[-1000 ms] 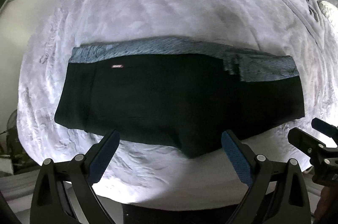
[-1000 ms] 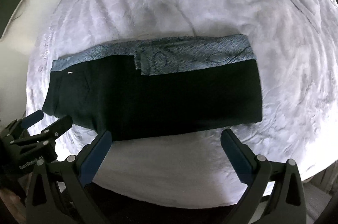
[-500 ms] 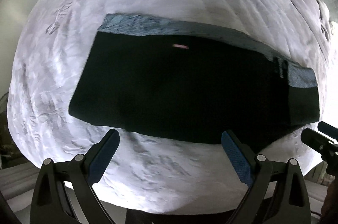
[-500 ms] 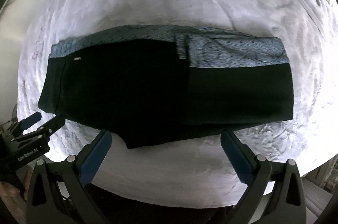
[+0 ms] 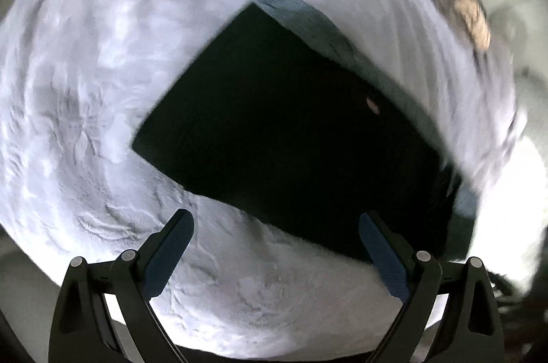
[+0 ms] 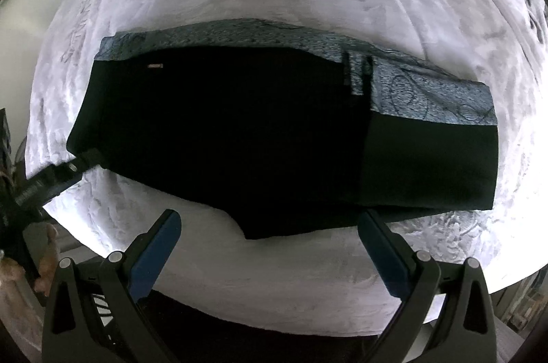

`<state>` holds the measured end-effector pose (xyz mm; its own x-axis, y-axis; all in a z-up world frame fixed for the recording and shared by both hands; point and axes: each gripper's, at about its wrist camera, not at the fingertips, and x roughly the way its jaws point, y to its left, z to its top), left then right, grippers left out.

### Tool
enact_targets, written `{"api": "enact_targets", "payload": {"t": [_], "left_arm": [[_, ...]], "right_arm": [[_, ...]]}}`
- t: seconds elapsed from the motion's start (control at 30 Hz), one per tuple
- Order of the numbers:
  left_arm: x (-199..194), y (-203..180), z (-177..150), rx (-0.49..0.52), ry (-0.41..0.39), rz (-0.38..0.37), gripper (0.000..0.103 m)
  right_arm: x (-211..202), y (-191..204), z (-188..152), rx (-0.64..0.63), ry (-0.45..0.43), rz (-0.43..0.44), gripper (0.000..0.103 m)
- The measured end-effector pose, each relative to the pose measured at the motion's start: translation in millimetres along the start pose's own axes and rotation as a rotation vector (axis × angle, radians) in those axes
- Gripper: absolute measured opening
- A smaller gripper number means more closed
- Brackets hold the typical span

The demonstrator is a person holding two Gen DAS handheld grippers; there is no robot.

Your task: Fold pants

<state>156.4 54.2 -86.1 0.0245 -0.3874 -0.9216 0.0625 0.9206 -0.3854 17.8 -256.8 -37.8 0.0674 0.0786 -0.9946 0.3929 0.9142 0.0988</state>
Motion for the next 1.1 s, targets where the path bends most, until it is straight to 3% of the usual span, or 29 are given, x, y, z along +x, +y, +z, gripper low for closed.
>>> {"api": "enact_targets", "payload": {"t": [0.17, 0.3, 0.53, 0.67, 0.77, 0.83, 0.87, 0.93, 0.97, 1.0, 1.03, 1.1], "left_arm": [[8.1, 33.9, 4.1, -0.098, 0.004, -0.196, 0.098], [23.1, 32.9, 0.8, -0.119, 0.017, -0.318, 0.098], [46.6, 33.3, 9.3, -0.176, -0.018, -0.341, 0.098], [45.1, 27.1, 14.8, -0.205, -0.029, -0.293, 0.098], [25.5, 0.1, 11.1, -0.08, -0.106, -0.225, 0.097], [16.9, -22.2, 7.4, 0.02, -0.152, -0.141, 0.097], [18.3, -27.8, 8.3, 0.037, -0.155, -0.111, 0.094], [25.5, -32.6, 8.1, 0.068, -0.158, 0.024, 0.078], [31.2, -31.8, 10.2, 0.071, -0.147, 0.081, 0.06], [35.1, -29.8, 11.1, 0.071, -0.139, 0.126, 0.05], [37.5, -26.8, 11.7, 0.073, -0.134, 0.143, 0.042], [36.2, -23.0, 9.6, 0.086, -0.15, 0.134, 0.041]], "right_arm": [[8.5, 1.7, 2.6, -0.002, 0.026, 0.023, 0.103], [17.8, 6.1, 4.0, -0.016, 0.054, 0.027, 0.103], [28.7, 17.6, 4.4, -0.058, 0.082, 0.032, 0.103], [28.5, 18.5, 7.9, -0.066, 0.076, 0.043, 0.103], [20.8, 14.6, 11.5, -0.065, 0.05, 0.061, 0.103], [15.8, 12.3, 16.6, -0.063, 0.03, 0.074, 0.103], [11.6, 10.4, 21.1, -0.062, 0.014, 0.084, 0.103], [6.3, 10.4, 29.5, -0.068, -0.005, 0.091, 0.103], [2.6, 11.6, 37.5, -0.078, -0.016, 0.095, 0.103], [0.3, 13.1, 43.6, -0.085, -0.021, 0.099, 0.103], [-2.9, 17.4, 53.2, -0.098, -0.028, 0.111, 0.103], [-9.5, 25.8, 70.3, -0.125, -0.034, 0.143, 0.103]]}}
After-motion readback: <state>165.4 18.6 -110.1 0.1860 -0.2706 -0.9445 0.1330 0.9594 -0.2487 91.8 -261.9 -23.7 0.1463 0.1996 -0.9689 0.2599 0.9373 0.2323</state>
